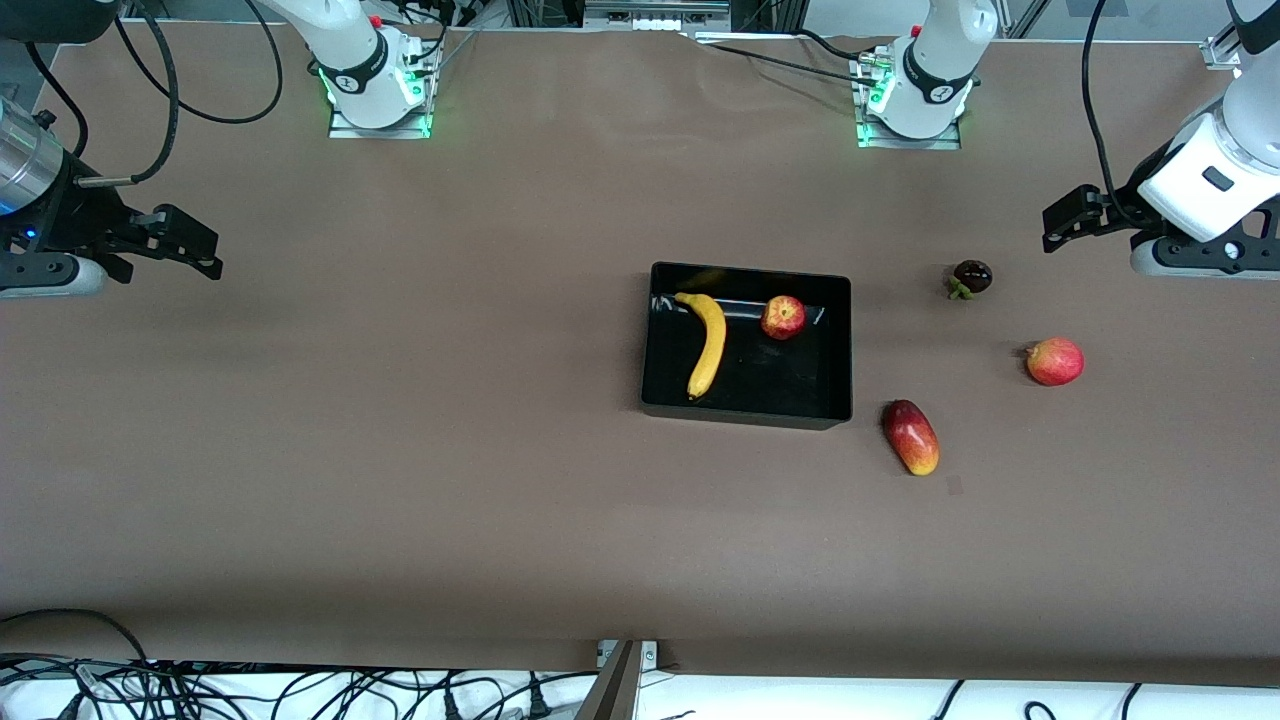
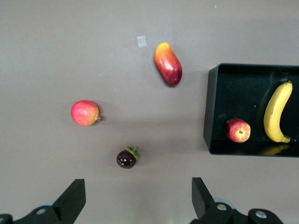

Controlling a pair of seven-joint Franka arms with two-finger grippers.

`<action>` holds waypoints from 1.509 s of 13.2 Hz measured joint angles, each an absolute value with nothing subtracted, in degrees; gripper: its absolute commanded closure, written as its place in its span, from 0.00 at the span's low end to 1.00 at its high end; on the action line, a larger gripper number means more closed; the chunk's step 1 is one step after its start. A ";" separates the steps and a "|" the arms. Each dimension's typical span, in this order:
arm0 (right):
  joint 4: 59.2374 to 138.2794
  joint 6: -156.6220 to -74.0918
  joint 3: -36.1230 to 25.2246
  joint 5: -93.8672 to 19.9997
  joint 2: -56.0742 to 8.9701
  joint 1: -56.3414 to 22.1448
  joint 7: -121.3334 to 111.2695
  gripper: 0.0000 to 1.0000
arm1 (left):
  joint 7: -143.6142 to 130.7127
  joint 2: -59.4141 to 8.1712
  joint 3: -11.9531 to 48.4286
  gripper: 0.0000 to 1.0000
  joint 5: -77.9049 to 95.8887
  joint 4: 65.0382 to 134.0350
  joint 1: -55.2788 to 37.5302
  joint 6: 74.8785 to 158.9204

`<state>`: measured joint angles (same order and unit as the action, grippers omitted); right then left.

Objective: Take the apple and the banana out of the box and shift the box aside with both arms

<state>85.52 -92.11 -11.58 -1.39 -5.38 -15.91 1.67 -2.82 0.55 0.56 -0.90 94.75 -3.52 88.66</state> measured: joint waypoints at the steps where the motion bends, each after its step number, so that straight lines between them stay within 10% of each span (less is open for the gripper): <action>1: 85.52 -92.11 -11.58 -1.39 -5.38 -15.91 1.67 0.00 | -2.82 0.31 0.56 0.00 -0.90 94.75 -3.54 87.83; 9: 85.52 -92.10 -11.55 -1.39 -5.38 -15.91 1.67 0.00 | -2.19 -3.70 4.80 0.00 -0.29 94.47 -5.32 87.28; 20: 85.54 -92.07 -11.54 -1.39 -5.38 -15.91 1.67 0.00 | -22.79 -23.95 17.63 0.00 0.38 103.44 -10.32 118.88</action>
<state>85.54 -92.07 -11.54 -1.39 -5.38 -15.91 1.67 -22.79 -23.95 17.63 0.38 103.44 -10.32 118.88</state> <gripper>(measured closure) 0.000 0.000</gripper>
